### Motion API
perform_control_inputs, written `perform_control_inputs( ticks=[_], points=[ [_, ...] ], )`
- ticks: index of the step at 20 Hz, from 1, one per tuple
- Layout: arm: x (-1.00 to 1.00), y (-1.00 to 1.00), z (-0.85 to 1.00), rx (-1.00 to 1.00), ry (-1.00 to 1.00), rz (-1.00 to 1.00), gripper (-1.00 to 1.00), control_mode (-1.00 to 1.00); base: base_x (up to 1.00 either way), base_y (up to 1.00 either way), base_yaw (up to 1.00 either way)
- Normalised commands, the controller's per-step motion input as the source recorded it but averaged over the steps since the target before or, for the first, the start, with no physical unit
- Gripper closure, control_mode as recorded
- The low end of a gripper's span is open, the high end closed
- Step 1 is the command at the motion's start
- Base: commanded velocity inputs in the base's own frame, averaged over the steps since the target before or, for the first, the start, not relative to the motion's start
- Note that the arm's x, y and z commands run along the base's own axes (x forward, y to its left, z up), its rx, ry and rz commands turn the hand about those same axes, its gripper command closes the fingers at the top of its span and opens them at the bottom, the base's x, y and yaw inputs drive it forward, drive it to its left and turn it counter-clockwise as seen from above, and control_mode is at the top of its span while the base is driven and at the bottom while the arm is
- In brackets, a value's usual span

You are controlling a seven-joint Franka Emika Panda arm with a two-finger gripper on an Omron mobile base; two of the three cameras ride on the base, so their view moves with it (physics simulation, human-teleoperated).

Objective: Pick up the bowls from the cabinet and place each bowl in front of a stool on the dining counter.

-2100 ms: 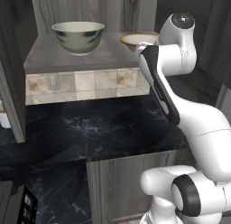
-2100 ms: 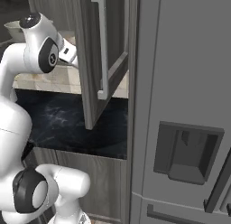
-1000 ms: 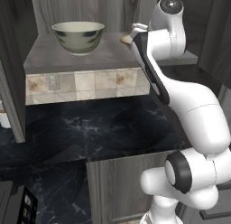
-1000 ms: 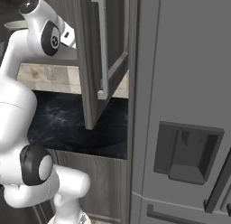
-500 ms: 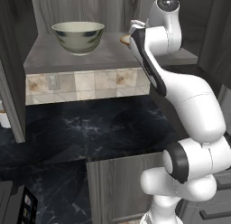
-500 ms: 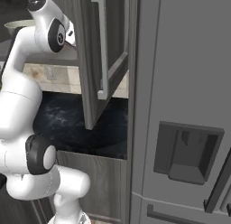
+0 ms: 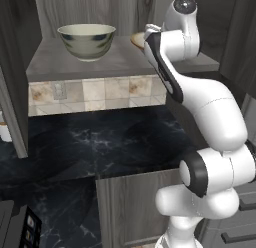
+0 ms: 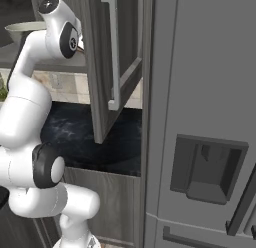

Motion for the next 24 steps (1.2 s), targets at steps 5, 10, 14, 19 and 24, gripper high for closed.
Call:
perform_control_inputs(
  ticks=[5, 10, 14, 19, 24],
  points=[
    [-0.09, -0.01, 0.01, 0.0, -0.01, -0.04, -1.0, -1.0, 0.0, 0.0, 0.0],
    [-0.1, 0.0, 0.07, 0.0, -0.03, -0.06, -1.0, -1.0, 0.0, 0.0, 0.0],
    [0.28, 0.0, 0.0, 0.0, 0.0, -0.02, -1.0, -1.0, 0.0, 0.0, 0.0],
    [0.4, 0.0, -0.04, 0.0, 0.0, -0.02, -1.0, -1.0, 0.0, 0.0, 0.0],
    [0.19, 0.0, -0.06, 0.0, 0.0, -0.05, 1.0, -1.0, 0.0, 0.0, 0.0]
  ],
)
